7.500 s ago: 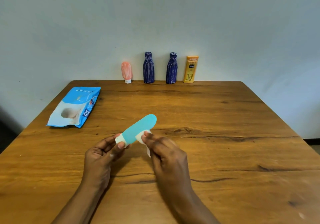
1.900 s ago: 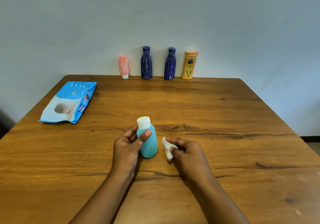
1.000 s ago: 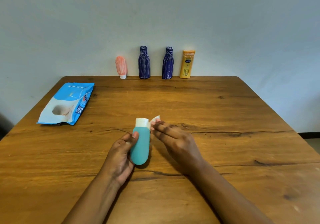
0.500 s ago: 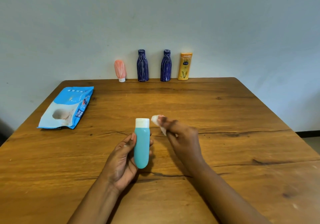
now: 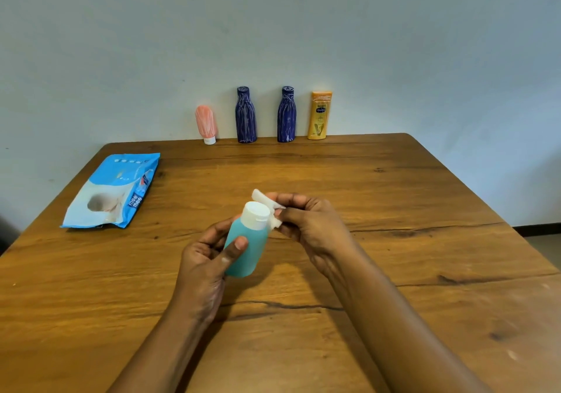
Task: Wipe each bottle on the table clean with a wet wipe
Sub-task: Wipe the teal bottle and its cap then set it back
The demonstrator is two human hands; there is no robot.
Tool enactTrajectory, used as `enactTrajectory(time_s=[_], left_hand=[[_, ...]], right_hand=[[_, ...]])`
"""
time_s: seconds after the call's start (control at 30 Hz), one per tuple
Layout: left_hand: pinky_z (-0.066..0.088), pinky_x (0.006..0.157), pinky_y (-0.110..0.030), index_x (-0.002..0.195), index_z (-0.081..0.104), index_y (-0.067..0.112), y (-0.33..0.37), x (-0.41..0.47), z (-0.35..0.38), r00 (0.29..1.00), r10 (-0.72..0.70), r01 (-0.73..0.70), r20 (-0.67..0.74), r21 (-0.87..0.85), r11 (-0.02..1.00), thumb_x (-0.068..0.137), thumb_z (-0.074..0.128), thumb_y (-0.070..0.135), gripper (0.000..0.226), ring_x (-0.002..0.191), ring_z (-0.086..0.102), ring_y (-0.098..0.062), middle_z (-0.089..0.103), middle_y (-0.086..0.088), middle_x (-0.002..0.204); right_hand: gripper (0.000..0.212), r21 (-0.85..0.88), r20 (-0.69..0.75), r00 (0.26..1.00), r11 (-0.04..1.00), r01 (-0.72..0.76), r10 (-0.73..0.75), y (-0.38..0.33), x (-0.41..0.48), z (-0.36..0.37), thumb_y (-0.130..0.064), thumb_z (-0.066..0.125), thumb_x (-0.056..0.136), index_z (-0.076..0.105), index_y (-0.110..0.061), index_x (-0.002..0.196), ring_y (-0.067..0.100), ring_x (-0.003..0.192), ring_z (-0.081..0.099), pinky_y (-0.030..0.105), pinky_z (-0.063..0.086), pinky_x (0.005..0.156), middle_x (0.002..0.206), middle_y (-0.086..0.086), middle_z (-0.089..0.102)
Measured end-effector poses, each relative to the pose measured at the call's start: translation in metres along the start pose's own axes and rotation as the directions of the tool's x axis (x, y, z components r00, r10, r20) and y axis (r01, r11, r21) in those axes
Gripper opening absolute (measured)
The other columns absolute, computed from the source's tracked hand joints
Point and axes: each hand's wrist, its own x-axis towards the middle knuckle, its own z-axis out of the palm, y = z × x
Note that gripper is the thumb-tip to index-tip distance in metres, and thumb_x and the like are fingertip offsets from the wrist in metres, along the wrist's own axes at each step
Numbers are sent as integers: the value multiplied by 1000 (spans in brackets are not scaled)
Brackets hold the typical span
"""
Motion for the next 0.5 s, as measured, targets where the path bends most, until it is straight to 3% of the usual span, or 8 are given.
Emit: enactTrajectory(time_s=[0.1, 0.17, 0.23, 0.3, 0.33, 0.4, 0.43, 0.5], left_hand=[[53, 62, -15, 87, 75, 24, 5, -1, 2, 998, 62, -59, -30, 91, 994, 68, 76, 21, 19, 76, 67, -1, 74, 9, 83], [52, 64, -13, 95, 69, 24, 7, 2, -3, 993, 103, -89, -64, 189, 978, 72, 67, 9, 28, 80, 67, 0, 74, 13, 87], [53, 70, -15, 100, 67, 26, 7, 4, -8, 987, 145, -115, -68, 324, 939, 69, 69, 16, 33, 90, 66, -1, 72, 16, 97], [51, 77, -13, 103, 67, 28, 7, 2, -10, 975, 222, -185, -27, 462, 867, 65, 72, 22, 38, 97, 63, 0, 68, 21, 104], [49, 78, -10, 104, 67, 29, 7, 1, -10, 961, 276, -234, 0, 529, 816, 65, 73, 24, 39, 99, 62, 3, 67, 26, 103], [45, 81, -6, 107, 67, 26, 8, -1, -7, 915, 395, -350, 83, 650, 674, 68, 77, 26, 39, 99, 59, 8, 67, 28, 99], [43, 83, -6, 108, 67, 22, 8, -1, -6, 872, 462, -427, 161, 713, 557, 71, 77, 27, 39, 100, 59, 7, 65, 26, 102], [39, 90, -7, 110, 67, 14, 8, 1, -10, 756, 540, -563, 370, 788, 250, 78, 71, 30, 36, 101, 57, 3, 63, 15, 110]], right_hand=[[23, -2, 43, 999, 1000, -6, 6, 3, -8, 3, 8, 54, 86, 68, -4, 100, 10, 79, 66, 21, 53, 74, 87, 4, 71], [24, 31, 57, 998, 999, -26, 25, 2, -15, -3, 10, 52, 86, 66, -1, 102, 10, 75, 66, 21, 54, 74, 84, 4, 72], [25, 78, 76, 997, 996, -32, 26, -1, -22, -8, 11, 51, 85, 66, 0, 102, 10, 73, 67, 21, 54, 72, 81, 3, 72], [27, -134, -35, 984, 977, 166, -172, 1, -24, -13, 9, 53, 86, 68, -5, 104, 6, 81, 67, 22, 54, 77, 90, -2, 72], [29, -369, -80, 926, 874, 317, -370, 2, -24, -15, 7, 55, 86, 68, -10, 107, 2, 89, 65, 20, 52, 82, 97, -5, 71], [33, -685, 68, 770, 532, 499, -635, 4, -22, -12, 5, 59, 85, 67, -14, 111, -1, 102, 60, 15, 47, 88, 109, -7, 67], [35, -733, 181, 732, 405, 546, -657, 6, -19, -10, 6, 60, 83, 66, -13, 112, 0, 105, 59, 14, 46, 90, 112, -4, 67], [37, -762, 330, 735, 293, 578, -592, 10, -15, -6, 7, 60, 80, 67, -11, 111, 4, 106, 58, 15, 45, 92, 113, 0, 68]])
